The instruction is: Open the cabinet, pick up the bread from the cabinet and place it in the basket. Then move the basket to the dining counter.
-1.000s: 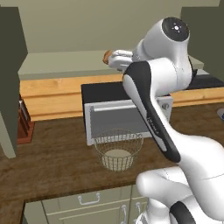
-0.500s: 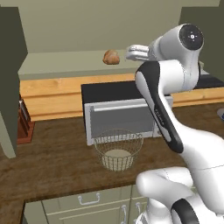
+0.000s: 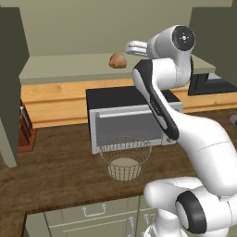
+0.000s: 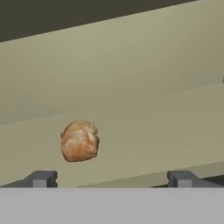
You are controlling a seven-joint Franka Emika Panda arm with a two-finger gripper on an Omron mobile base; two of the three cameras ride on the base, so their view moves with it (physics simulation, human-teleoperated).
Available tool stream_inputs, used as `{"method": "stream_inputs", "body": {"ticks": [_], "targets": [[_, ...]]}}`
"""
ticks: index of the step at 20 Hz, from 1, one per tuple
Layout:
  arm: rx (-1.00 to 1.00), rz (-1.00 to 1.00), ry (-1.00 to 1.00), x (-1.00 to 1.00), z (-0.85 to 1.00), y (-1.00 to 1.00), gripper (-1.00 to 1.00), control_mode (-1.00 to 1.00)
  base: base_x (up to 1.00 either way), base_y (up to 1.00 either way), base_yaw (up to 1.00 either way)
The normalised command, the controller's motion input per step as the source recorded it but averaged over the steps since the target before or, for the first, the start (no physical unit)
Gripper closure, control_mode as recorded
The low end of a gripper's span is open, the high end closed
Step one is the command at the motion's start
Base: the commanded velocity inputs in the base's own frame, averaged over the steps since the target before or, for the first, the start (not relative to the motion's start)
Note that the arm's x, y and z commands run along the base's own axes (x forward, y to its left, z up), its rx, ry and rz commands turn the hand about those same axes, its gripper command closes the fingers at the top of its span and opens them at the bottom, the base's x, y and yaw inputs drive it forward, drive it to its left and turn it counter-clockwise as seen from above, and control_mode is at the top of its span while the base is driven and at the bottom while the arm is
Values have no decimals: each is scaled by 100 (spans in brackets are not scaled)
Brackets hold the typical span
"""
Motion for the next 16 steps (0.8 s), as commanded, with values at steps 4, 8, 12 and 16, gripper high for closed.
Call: {"method": "stream_inputs", "body": {"ticks": [4, 8, 12, 16], "targets": [[1, 0, 4, 44, 0, 25, -100, -100, 0, 0, 0], [0, 2, 5, 19, 1, 17, -100, -100, 0, 0, 0], [0, 5, 5, 12, -10, 8, -100, -100, 0, 0, 0], [0, 7, 3, 45, -9, 15, -100, -100, 0, 0, 0]]}}
